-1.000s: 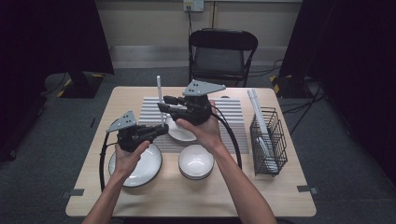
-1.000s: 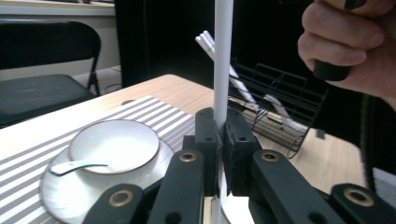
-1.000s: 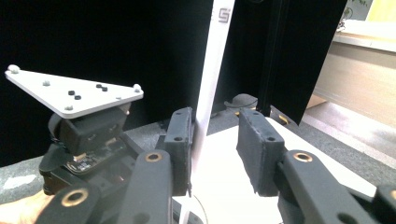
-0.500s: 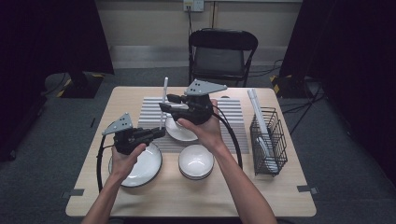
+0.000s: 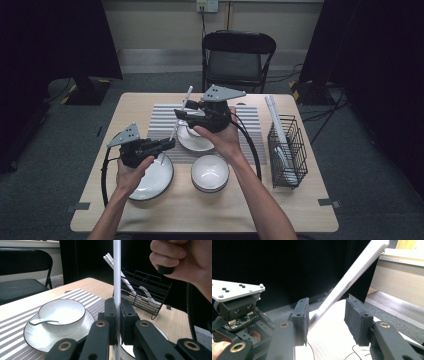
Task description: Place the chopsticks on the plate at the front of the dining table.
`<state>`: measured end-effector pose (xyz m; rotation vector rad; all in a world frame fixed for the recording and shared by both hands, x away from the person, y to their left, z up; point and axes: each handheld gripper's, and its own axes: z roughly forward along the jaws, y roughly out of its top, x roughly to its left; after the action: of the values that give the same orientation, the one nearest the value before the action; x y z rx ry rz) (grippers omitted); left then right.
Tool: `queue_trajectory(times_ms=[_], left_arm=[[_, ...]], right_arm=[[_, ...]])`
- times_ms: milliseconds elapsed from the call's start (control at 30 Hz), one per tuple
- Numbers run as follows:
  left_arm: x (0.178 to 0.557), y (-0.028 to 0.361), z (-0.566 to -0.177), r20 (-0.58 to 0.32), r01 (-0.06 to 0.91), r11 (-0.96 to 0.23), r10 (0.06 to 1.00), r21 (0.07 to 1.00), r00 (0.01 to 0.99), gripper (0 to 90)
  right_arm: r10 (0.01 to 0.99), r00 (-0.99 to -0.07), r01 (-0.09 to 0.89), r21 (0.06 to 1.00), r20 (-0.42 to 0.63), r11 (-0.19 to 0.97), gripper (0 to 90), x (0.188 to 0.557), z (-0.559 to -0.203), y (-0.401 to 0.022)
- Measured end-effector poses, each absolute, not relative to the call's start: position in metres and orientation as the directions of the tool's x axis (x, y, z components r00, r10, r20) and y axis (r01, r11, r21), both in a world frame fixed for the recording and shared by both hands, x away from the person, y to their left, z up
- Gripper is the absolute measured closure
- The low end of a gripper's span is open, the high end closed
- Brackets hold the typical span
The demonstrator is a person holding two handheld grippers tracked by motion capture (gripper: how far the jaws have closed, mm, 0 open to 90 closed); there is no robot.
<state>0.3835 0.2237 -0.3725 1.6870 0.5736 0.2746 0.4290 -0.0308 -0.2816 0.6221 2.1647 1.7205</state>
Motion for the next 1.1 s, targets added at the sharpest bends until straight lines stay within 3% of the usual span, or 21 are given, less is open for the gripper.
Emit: queue_trajectory(times_ms=[1100], left_arm=[[0.386,0.234,-0.374,-0.144,0.227,-0.093,0.532,0.970,0.834,85.9]], right_arm=[[0.571,-0.820,0.194,0.962,0.053,0.190,46.0,0.440,-0.303,-0.039]])
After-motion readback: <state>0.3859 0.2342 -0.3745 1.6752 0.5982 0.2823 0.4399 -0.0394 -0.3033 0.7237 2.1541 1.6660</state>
